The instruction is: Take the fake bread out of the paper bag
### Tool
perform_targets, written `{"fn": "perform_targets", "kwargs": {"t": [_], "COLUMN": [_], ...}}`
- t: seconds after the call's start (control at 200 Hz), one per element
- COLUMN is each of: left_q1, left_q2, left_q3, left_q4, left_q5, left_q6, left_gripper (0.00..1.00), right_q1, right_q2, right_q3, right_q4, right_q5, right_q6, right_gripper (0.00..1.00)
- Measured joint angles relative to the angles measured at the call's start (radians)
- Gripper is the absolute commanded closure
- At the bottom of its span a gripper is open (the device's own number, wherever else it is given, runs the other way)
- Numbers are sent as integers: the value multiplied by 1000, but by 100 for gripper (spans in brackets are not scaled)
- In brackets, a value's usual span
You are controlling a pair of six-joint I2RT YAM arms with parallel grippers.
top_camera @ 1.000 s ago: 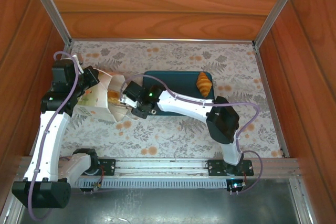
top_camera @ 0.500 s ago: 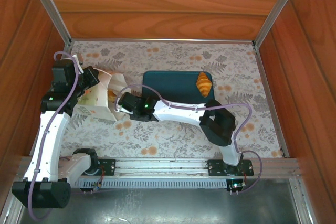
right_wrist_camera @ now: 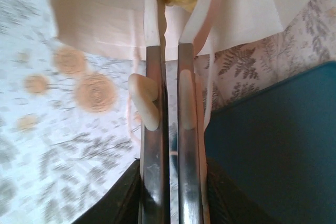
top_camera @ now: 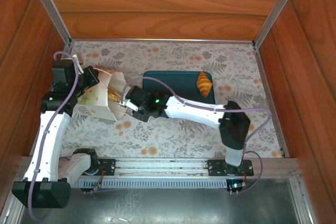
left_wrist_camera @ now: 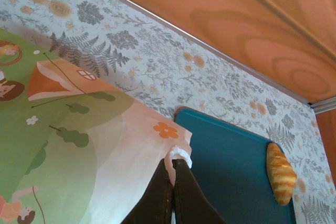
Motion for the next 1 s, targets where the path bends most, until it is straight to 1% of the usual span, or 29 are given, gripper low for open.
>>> {"fn": "perform_targets", "kwargs": {"t": [0.135, 0.235, 0.45, 0.635, 0.72, 0.825, 1.0], "left_q1": [0, 0, -1, -2, -4, -6, -6], "left_q2": [0, 2, 36, 66, 66, 66, 56], "left_q3": [0, 0, 0, -1, -2, -6, -18], "left_q4": [5, 19, 87, 108, 117, 130, 132], "left_q5": [-7, -8, 13, 18, 18, 18, 16], "left_q6": [-5, -24, -61, -76, -78, -79, -79], "left_gripper": [100, 100, 100, 100, 100, 100, 100], "right_q1": [-58, -119, -317, -446, -496, -566, -654], "right_q2": [-118, -189, -337, -489, -499, -464, -383], "right_q3": [-72, -150, -344, -471, -491, -505, -506], "right_q4": [-47, -91, -126, -106, -108, -112, -134], "right_q5": [-149, -254, -482, -654, -716, -788, -843], "right_q6": [85, 158, 316, 415, 443, 465, 477], "right_gripper": [71, 71, 71, 70, 68, 68, 66]}}
